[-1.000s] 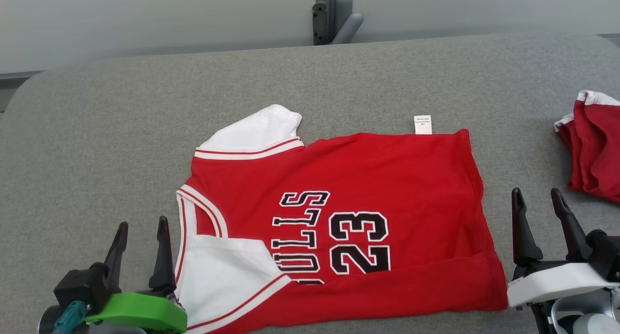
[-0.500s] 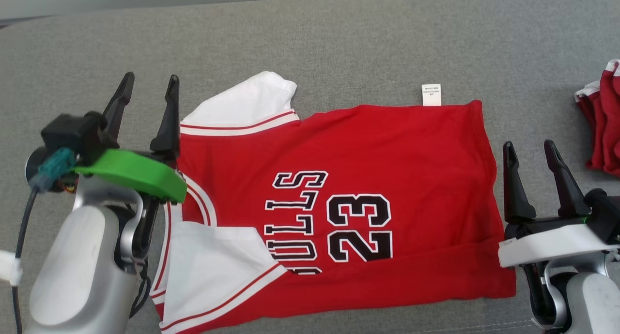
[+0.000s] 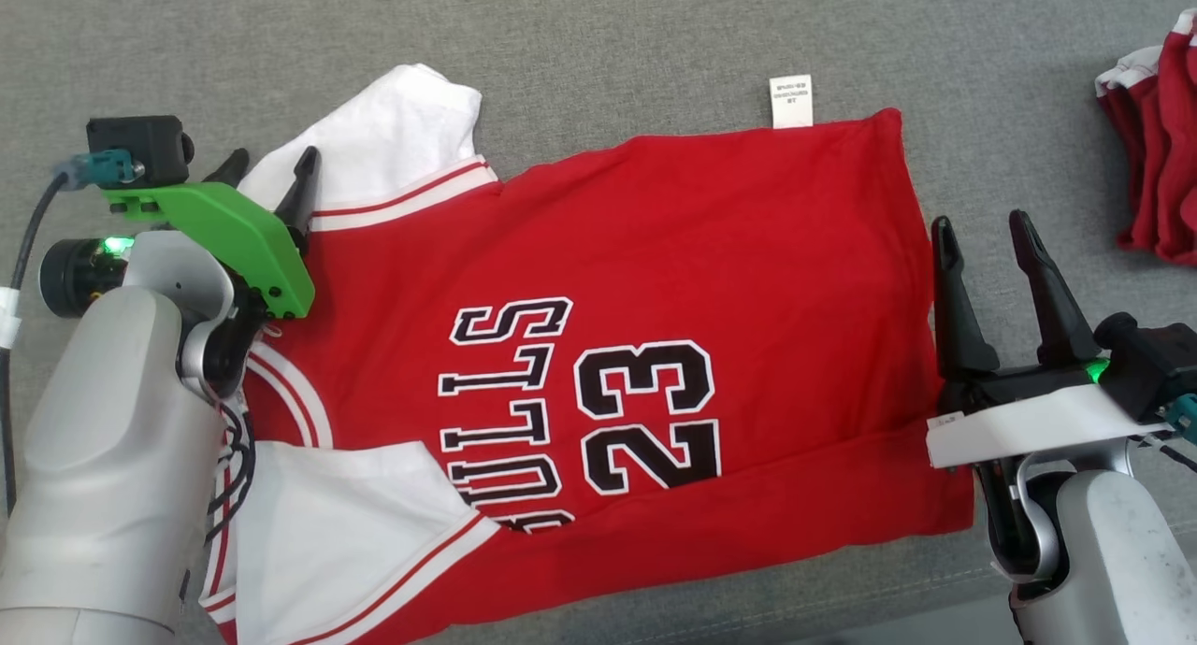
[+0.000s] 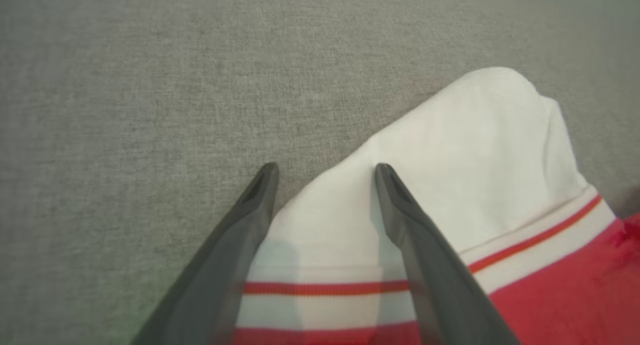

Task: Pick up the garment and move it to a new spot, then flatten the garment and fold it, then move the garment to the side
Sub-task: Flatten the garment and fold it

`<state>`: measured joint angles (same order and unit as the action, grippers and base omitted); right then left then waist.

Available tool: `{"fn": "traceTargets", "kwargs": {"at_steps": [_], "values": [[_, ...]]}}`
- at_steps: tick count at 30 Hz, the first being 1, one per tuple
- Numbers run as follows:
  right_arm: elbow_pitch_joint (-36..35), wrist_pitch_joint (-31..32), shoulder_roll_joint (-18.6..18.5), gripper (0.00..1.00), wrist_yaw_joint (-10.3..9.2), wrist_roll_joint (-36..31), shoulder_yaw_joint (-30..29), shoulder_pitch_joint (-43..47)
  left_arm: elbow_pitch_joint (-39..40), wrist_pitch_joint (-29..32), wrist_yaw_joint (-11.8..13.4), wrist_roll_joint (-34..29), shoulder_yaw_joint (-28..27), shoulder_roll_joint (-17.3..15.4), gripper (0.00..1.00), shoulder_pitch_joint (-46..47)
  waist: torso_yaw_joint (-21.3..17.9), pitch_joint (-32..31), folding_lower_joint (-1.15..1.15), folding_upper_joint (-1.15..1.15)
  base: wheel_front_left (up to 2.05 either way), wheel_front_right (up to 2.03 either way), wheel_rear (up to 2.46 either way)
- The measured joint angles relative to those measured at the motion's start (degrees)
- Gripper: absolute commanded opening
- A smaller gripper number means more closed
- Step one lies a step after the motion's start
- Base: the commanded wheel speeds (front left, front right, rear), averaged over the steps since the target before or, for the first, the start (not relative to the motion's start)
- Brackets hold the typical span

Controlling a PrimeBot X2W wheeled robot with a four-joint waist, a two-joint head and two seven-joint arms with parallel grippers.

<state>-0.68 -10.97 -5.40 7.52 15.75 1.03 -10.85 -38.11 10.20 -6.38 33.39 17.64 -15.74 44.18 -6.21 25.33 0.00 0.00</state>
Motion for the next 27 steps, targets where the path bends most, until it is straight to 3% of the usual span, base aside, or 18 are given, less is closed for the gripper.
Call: {"fn": "traceTargets", "kwargs": {"at_steps": [1, 2, 3, 4, 12, 27], "values": [[0.4, -0.1, -0.1, 1.00, 0.00, 0.1, -0.1, -0.2, -1.5, 0.3, 0.0, 0.2, -0.2, 0.0, 1.00, 0.6, -0.4, 0.4, 0.00, 0.00, 0.00, 0.00, 0.00], [0.7, -0.3, -0.3, 1.00, 0.00, 0.2, -0.3, -0.4, -2.5, 0.3, 0.0, 0.5, -0.3, 0.0, 0.94, 1.4, -0.8, 0.9, 0.00, 0.00, 0.00, 0.00, 0.00], [0.9, -0.5, -0.5, 1.00, 0.00, 0.3, -0.5, -0.6, -3.4, 0.3, -0.1, 0.8, -0.4, 0.0, 0.36, 2.2, -1.0, 1.2, 0.00, 0.00, 0.00, 0.00, 0.00], [1.3, -0.6, -0.6, 1.00, 0.00, 0.3, -0.8, -0.9, -4.2, 0.2, -0.1, 1.1, -0.5, 0.1, 0.00, 2.7, -1.3, 1.6, 0.00, 0.00, 0.00, 0.00, 0.00], [5.2, 0.2, -2.7, 1.00, 0.00, 1.3, -1.8, -5.8, -7.6, -2.5, -0.6, 1.4, 1.5, 1.7, 0.00, 4.3, -0.5, 1.3, 0.00, 0.00, 0.00, 0.00, 0.00], [20.9, 6.9, -10.3, 1.00, 0.00, 7.1, 7.4, -19.6, -7.5, -7.7, -0.9, 1.9, 5.7, 3.6, 0.00, 6.4, 4.1, 1.4, 0.00, 0.00, 0.00, 0.00, 0.00]]}}
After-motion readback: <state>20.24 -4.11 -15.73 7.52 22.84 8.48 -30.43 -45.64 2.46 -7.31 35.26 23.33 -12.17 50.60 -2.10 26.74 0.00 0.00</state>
